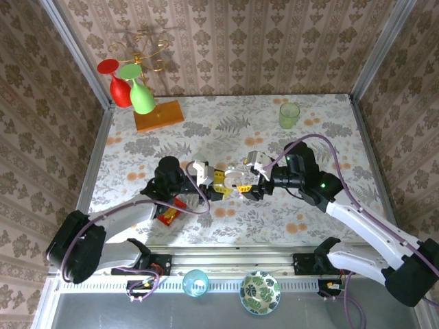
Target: Insert wireless bluetooth earbuds into charging case
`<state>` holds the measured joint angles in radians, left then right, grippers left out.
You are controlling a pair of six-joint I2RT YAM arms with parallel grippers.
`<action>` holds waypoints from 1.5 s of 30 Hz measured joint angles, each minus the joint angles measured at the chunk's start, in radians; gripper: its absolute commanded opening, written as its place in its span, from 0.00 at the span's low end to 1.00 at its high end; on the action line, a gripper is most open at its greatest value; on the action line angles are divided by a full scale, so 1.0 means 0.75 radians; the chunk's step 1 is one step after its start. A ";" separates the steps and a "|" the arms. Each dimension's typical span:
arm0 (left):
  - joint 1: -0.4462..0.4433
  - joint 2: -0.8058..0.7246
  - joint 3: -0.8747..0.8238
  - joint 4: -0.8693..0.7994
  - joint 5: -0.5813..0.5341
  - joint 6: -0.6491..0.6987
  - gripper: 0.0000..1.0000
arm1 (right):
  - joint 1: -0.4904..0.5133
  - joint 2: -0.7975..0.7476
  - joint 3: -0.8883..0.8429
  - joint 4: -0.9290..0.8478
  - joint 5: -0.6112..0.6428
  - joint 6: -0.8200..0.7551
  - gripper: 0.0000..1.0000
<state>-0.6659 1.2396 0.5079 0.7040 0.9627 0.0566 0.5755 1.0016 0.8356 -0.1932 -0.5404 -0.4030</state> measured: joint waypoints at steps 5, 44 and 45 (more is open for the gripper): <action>0.050 0.052 -0.048 0.176 -0.012 -0.087 0.21 | -0.052 -0.149 -0.096 0.136 -0.022 0.098 1.00; 0.078 -0.050 -0.075 0.275 -0.037 -0.141 0.21 | -0.532 0.851 0.026 0.047 0.396 0.996 0.61; 0.078 -0.053 -0.075 0.269 -0.037 -0.140 0.21 | -0.532 0.868 0.033 0.048 0.392 0.995 0.60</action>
<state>-0.6071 1.1999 0.4519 0.9054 0.9348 -0.0486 0.1764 1.6524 0.8600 -0.1570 -0.2462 0.3431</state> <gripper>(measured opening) 0.343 0.613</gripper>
